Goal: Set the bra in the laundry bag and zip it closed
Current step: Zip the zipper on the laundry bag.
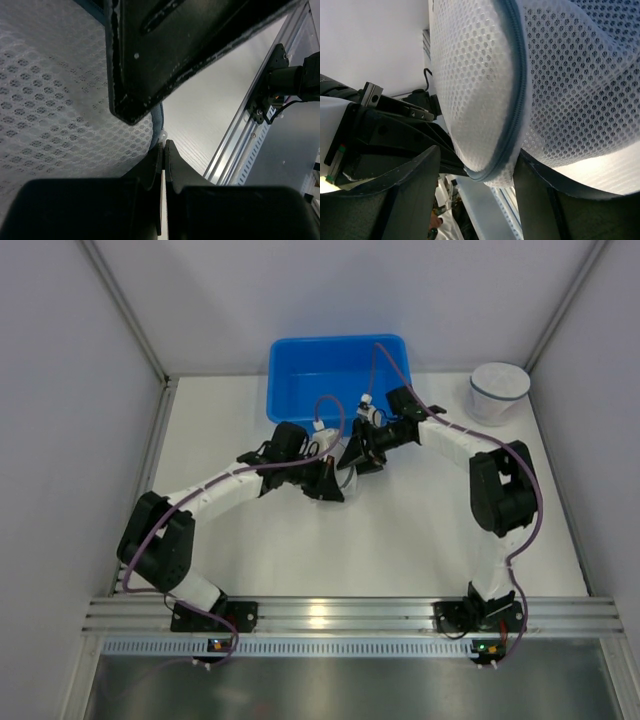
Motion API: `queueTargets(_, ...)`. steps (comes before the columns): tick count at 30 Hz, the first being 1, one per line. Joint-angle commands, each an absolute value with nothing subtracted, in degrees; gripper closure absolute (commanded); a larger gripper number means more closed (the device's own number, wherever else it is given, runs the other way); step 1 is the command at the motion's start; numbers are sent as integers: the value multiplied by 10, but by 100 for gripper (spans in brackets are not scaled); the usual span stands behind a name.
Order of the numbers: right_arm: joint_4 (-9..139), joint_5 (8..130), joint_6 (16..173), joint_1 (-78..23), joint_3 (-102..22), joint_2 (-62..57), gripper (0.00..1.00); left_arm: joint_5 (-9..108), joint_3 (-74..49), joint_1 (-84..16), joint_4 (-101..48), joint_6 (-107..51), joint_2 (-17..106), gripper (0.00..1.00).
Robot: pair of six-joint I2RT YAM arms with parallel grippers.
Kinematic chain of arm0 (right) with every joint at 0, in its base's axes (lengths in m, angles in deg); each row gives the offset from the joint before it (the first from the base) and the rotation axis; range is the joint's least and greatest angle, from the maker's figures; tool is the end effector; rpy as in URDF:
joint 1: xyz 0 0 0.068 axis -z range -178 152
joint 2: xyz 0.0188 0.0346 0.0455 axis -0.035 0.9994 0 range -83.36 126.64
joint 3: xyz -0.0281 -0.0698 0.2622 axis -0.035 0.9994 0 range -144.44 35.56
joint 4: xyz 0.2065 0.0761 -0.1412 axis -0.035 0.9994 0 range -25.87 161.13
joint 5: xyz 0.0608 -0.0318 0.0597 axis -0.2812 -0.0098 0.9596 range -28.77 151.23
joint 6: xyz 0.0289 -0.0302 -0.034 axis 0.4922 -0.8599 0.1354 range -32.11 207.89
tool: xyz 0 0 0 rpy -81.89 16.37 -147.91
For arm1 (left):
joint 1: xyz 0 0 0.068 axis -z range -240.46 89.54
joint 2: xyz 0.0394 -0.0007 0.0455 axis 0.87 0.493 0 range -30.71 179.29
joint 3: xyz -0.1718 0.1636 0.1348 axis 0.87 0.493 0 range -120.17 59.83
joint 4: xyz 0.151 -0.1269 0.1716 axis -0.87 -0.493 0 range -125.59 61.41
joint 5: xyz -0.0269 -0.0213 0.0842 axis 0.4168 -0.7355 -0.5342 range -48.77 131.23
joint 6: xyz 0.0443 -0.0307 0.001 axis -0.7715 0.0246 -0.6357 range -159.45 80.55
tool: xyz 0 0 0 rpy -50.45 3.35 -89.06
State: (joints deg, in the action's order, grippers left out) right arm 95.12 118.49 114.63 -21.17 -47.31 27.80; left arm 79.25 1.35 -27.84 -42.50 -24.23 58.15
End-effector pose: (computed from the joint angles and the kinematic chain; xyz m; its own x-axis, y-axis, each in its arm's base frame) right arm 0.3625 0.1878 0.2162 -0.9793 -0.1545 -0.1310 -0.1874 0.4452 0.8756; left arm 0.2656 -0.1960 0.2341 -0.7765 0.2514 -0.5778 0.6137 0.5098 -0.6029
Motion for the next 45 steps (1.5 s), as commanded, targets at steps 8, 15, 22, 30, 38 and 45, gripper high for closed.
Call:
queueTargets(8,938,1177,1153,-237,-474,305,68,784,-4,-273,-379,-235,578,100)
queueTargets(15,946,1182,1147,-227,-499,325,100,760,30,-276,-433,-310,533,100)
queueTargets(22,950,1199,1145,-197,-517,345,100,747,94,-307,-510,-372,452,100)
queueTargets(30,941,1228,1162,-194,-559,358,47,759,76,-316,-524,-365,450,100)
queueTargets(38,1040,1199,1078,-158,-561,276,36,777,-16,-315,-498,-316,520,100)
queueTargets(45,1012,1186,1128,-166,-436,205,36,780,-67,-308,-485,-306,567,100)
